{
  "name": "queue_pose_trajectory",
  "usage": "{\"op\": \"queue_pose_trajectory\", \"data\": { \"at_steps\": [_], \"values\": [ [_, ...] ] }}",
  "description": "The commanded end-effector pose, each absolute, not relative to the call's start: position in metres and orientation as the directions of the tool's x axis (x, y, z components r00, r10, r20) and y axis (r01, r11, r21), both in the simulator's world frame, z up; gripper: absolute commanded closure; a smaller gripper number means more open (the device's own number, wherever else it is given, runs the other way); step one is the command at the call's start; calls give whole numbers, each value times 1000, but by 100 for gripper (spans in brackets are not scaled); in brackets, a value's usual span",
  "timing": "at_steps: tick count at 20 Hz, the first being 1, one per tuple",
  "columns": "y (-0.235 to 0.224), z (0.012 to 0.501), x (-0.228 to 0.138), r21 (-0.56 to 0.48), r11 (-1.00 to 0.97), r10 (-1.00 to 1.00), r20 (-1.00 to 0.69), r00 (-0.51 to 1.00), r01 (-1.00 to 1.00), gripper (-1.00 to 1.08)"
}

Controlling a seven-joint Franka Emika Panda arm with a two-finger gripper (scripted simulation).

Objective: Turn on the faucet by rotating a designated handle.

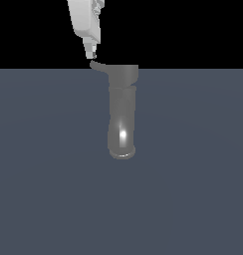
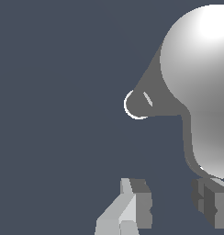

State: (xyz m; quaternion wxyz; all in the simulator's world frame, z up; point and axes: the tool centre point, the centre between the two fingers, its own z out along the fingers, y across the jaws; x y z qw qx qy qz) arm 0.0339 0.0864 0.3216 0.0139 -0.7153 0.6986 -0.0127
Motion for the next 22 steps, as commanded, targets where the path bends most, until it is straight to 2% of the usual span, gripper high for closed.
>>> {"op": "queue_pose_trajectory", "data": {
  "at_steps": [1,4,5,22],
  "values": [
    [64,298,33,0,13,-1000,1,-13,-1000,108],
    [64,298,33,0,13,-1000,1,-13,-1000,108],
    [86,322,35,-39,-18,-1000,-1,18,-999,108],
    [83,302,-18,-7,11,-1000,0,-11,-1000,108]
  ]
}}
